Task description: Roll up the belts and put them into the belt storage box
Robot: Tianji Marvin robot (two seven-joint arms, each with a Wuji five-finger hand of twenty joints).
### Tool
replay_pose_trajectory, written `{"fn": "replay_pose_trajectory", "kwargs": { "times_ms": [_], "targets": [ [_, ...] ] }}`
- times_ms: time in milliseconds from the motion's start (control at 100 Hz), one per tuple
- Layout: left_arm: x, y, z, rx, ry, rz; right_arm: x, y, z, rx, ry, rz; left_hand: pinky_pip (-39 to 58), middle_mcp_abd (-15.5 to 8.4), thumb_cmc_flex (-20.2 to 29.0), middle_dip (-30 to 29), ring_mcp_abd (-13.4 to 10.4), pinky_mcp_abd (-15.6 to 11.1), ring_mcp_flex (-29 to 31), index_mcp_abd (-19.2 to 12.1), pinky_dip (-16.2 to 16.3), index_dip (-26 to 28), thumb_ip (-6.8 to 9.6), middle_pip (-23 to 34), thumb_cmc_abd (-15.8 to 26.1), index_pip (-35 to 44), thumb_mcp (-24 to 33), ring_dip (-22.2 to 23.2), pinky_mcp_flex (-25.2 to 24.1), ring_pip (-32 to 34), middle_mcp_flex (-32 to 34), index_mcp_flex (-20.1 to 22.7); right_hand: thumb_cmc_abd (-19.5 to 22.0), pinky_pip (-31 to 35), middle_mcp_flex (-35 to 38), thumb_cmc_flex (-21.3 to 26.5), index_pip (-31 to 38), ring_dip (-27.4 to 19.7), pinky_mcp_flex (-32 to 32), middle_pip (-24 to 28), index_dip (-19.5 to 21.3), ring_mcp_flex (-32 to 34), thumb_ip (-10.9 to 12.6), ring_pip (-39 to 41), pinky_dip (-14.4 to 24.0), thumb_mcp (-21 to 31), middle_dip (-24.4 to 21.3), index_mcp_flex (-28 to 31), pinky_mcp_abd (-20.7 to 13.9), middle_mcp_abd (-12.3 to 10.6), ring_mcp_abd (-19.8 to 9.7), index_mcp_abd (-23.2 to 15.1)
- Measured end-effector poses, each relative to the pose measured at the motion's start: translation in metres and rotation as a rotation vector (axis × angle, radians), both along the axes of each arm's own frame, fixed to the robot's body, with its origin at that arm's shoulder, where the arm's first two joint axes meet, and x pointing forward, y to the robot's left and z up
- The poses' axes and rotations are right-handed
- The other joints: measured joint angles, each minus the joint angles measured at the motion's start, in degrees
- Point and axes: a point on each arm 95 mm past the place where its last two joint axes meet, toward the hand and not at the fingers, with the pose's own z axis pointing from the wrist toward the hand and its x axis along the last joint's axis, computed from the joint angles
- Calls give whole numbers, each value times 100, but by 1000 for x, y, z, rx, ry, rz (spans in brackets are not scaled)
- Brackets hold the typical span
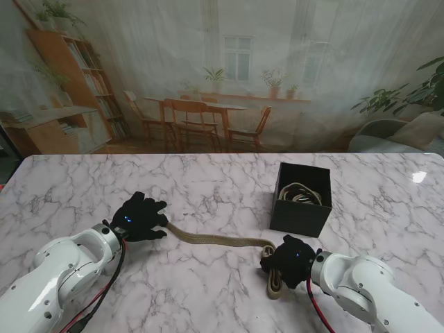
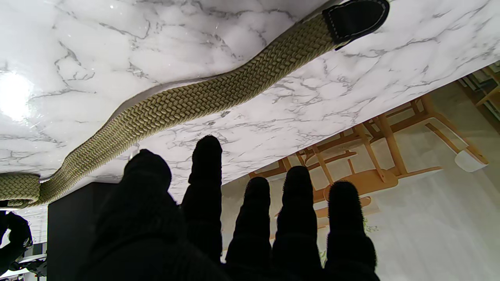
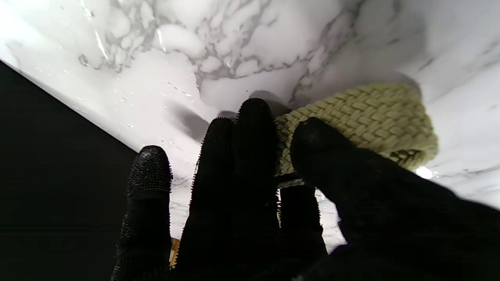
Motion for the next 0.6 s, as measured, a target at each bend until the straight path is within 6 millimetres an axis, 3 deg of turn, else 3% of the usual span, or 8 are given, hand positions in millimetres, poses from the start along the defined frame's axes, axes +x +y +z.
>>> {"fn": "replay_pose_trajectory", "kwargs": {
  "times_ms": [210,340,440,600],
  "targets": [
    [0,0,-1,-1,0,1,-2,-1,-4,13,-25,-32,0,0,0,0,0,0,0,0,0,0,0,0,0,0,0,0,0,0,0,0,346,9,-291,-229,299,235,-2,300,131,31,-32,16,111,-634,197,-194,459,0,221,-516],
    [0,1,-1,0,1,1,-3,0,-5,22,-31,-46,0,0,0,0,0,0,0,0,0,0,0,0,1,0,0,0,0,0,0,0,502,7,-757,-298,300,359,-7,500,231,23,-19,19,215,-776,288,-326,630,76,291,-636],
    [0,0,-1,0,1,1,-4,0,-7,29,-29,-58,0,0,0,0,0,0,0,0,0,0,0,0,3,0,0,0,-1,0,0,0,508,7,-1738,-359,294,376,-3,914,287,-230,28,19,277,-778,445,-353,720,620,518,-776],
    [0,0,-1,0,1,1,-6,1,-8,41,-15,-68,-1,0,-1,0,0,0,0,0,0,0,0,0,59,0,-3,0,-2,0,0,0,508,-29,-3817,-460,291,210,7,926,53,-1006,83,-42,285,-703,234,-311,832,1570,889,-818]
  ]
}}
